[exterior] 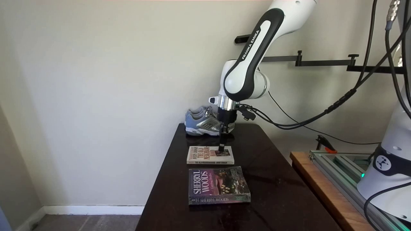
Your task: Put the book on the other book
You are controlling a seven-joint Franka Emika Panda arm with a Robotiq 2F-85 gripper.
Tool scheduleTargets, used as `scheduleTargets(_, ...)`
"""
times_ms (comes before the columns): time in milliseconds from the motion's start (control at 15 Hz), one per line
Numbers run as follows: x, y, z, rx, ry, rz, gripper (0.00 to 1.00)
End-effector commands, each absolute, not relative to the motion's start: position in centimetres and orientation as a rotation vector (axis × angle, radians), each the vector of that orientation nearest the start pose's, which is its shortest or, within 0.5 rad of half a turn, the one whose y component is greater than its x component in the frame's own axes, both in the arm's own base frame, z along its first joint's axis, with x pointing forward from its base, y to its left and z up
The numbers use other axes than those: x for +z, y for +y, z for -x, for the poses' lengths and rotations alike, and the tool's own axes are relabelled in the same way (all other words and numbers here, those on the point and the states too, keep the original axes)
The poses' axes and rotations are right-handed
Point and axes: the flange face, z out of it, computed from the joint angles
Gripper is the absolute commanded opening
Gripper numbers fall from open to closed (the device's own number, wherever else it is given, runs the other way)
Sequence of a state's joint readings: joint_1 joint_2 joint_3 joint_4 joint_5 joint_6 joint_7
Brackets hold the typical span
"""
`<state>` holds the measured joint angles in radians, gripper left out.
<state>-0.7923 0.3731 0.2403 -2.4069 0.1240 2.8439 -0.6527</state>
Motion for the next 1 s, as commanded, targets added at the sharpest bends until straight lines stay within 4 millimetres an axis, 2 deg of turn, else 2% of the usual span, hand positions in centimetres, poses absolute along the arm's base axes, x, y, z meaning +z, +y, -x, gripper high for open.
scheduleTargets(0, 17.6, -26.1, -43.0, -0.213, 0.055, 3.050, 0.24)
scheduleTargets(67, 17.7, -26.0, -43.0, -0.220, 0.055, 3.049, 0.24)
scheduleTargets(133, 17.9, -25.9, -43.0, -0.227, 0.054, 3.047, 0.17)
scheduleTargets(267, 18.1, -25.8, -43.2, -0.238, 0.052, 3.045, 0.10)
scheduleTargets(333, 18.3, -25.7, -43.2, -0.243, 0.051, 3.044, 0.14)
scheduleTargets(467, 18.4, -25.6, -43.3, -0.251, 0.051, 3.042, 0.13)
scheduleTargets(667, 18.6, -25.4, -43.4, -0.261, 0.049, 3.040, 0.06)
scheduleTargets(733, 18.8, -25.3, -43.5, -0.267, 0.047, 3.039, 0.01)
scheduleTargets(933, 19.2, -25.1, -43.7, -0.283, 0.053, 3.033, 0.01)
